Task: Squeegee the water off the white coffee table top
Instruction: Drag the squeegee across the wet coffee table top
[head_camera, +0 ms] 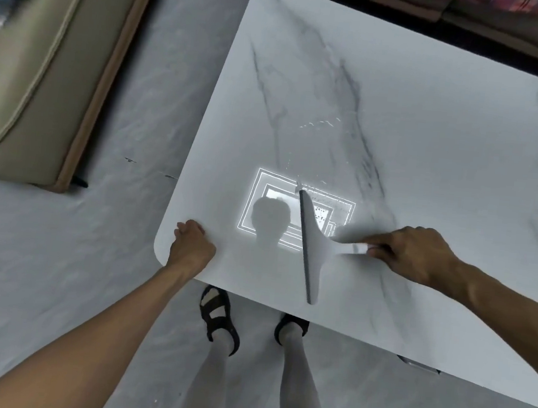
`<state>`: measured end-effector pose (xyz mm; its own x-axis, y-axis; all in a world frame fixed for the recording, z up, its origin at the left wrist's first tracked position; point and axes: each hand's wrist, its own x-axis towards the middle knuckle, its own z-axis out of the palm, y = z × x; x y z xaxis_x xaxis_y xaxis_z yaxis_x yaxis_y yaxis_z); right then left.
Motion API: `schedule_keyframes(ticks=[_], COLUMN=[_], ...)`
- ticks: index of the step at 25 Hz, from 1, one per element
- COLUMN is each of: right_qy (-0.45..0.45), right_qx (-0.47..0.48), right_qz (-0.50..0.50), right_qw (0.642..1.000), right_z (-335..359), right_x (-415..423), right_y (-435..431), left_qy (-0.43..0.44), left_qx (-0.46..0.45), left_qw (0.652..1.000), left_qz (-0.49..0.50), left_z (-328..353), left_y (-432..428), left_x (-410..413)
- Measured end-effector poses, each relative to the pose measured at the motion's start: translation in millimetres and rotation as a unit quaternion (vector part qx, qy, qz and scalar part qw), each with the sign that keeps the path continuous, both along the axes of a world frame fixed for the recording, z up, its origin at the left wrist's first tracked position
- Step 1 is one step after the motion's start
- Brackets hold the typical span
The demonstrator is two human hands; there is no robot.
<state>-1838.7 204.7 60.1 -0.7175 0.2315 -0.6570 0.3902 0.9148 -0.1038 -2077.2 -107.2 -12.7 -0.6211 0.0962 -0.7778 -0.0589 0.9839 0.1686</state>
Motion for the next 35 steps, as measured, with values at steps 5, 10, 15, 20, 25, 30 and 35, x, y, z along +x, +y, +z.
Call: schedule_keyframes(ticks=[5, 10, 15, 20, 25, 30, 35], right_qy=[0.042, 0.055, 0.091, 0.081, 0.078, 0.143, 0.149], right_qx=[-0.05, -0.156, -0.132, -0.049, 0.034, -0.014, -0.097], right_qz=[0.057, 0.175, 0.15, -0.044, -0.136, -0.122, 0.048], right_qw=[0.996, 0.97, 0.976, 0.995, 0.987, 0.982, 0.983], right_z=[6.6, -33.6, -46.9, -29.7, -7.6, -8.8, -39.7], right_x=[-48.2, -163.3, -192.3, -137.6, -51.8, -69.7, -161.6], right_y=[-33.0, -162.3, -154.7, -32.6, 41.1, 27.3, -36.8], left_qy=[0.16, 0.237, 0.207, 0.112, 0.064, 0.079, 0.146], left_qx=[0.074, 0.093, 0.053, 0.06, 0.131, 0.165, 0.093], left_qw=[0.979, 0.959, 0.97, 0.988, 0.989, 0.983, 0.985], left_qz=[0.099, 0.128, 0.118, 0.084, -0.022, -0.007, 0.022], left_z=[20.7, 28.2, 17.8, 19.4, 14.6, 15.2, 20.3], left_y=[-18.7, -56.9, -74.5, -33.4, 21.8, 39.5, 35.0], left_x=[-14.7, -40.7, -61.8, -42.6, -15.5, -4.7, -18.0])
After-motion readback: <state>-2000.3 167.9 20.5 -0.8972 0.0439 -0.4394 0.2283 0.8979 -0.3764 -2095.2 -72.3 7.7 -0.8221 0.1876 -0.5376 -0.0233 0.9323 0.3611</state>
